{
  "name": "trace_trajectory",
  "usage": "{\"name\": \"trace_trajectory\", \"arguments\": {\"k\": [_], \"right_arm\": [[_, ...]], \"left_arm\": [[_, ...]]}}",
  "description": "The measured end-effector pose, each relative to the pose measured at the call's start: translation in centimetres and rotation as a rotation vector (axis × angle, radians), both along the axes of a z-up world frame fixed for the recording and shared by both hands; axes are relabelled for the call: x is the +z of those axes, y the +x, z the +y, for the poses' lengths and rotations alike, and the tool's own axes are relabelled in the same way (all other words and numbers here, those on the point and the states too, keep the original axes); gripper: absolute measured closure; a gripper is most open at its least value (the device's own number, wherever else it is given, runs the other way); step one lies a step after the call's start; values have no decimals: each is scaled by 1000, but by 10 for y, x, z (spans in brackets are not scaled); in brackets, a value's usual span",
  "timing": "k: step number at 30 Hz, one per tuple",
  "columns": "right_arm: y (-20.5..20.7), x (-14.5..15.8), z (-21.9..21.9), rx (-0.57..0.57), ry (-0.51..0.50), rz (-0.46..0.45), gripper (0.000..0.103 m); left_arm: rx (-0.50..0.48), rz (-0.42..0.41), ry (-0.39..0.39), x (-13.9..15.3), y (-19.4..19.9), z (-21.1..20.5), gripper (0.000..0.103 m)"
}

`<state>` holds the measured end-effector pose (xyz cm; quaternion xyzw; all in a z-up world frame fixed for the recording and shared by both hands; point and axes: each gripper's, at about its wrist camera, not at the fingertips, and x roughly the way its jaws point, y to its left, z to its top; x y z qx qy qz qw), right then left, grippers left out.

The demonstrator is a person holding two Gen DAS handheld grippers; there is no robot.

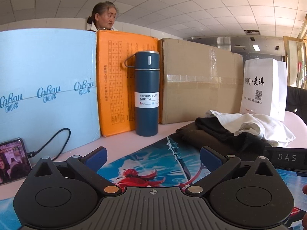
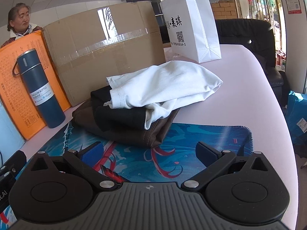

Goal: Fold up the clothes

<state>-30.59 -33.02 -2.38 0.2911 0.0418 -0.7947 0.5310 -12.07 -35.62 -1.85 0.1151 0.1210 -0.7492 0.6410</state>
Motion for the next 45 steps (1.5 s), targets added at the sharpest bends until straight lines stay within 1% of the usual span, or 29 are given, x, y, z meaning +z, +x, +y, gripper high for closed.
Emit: {"name": "trace_trajectory", "arguments": {"k": [1,3,5,8,12,14,17,27,30,32,34,45], "right_arm": [[1,-1,1,1,-2,2,0],[6,-3,2,15,3,11,0],[12,-6,2,35,13,24,0],[15,-9,-1,49,30,29,0],[11,-12,-7,18,68,22,0],[9,-13,-8,-3,80,24,0],[9,-14,-10,0,86,29,0],[16,-16,-16,14,126,72,0],[16,-16,-16,14,127,72,0],[17,-16,-17,14,134,80,0],[19,-17,-18,14,147,93,0],[21,-18,-22,16,170,118,0]], "left_arm": [[-15,20,30,-1,2,-3,0],[-25,22,67,-4,0,-6,0],[-7,9,81,-5,-2,-7,0],[-9,6,103,-8,-2,-10,0],[52,-78,140,-11,-7,-16,0],[47,-73,162,-13,-5,-20,0],[49,-61,193,-16,-2,-24,0],[35,-61,236,-20,-3,-30,0],[32,-61,263,-23,-3,-34,0],[24,-50,300,-26,-2,-39,0],[24,-40,319,-28,0,-41,0],[-15,-83,327,-30,-8,-40,0]]}}
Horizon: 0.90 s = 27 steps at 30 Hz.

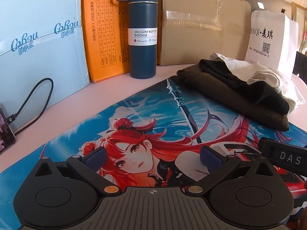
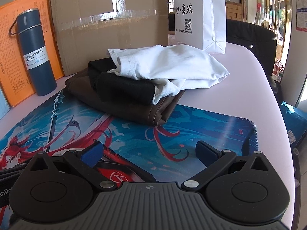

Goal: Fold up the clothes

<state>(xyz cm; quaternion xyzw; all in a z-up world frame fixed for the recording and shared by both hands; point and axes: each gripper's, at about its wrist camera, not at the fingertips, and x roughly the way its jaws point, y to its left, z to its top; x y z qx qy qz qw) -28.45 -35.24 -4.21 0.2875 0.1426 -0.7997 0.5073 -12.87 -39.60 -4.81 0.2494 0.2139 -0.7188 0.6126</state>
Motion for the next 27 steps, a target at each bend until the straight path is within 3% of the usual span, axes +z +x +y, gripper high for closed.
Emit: {"name": "trace_trajectory", "arguments": {"k": [27], "right_arm": [[4,-1,-5,15,33,40,0]], "left_arm": [[3,2,3,0,0,0,0]]}}
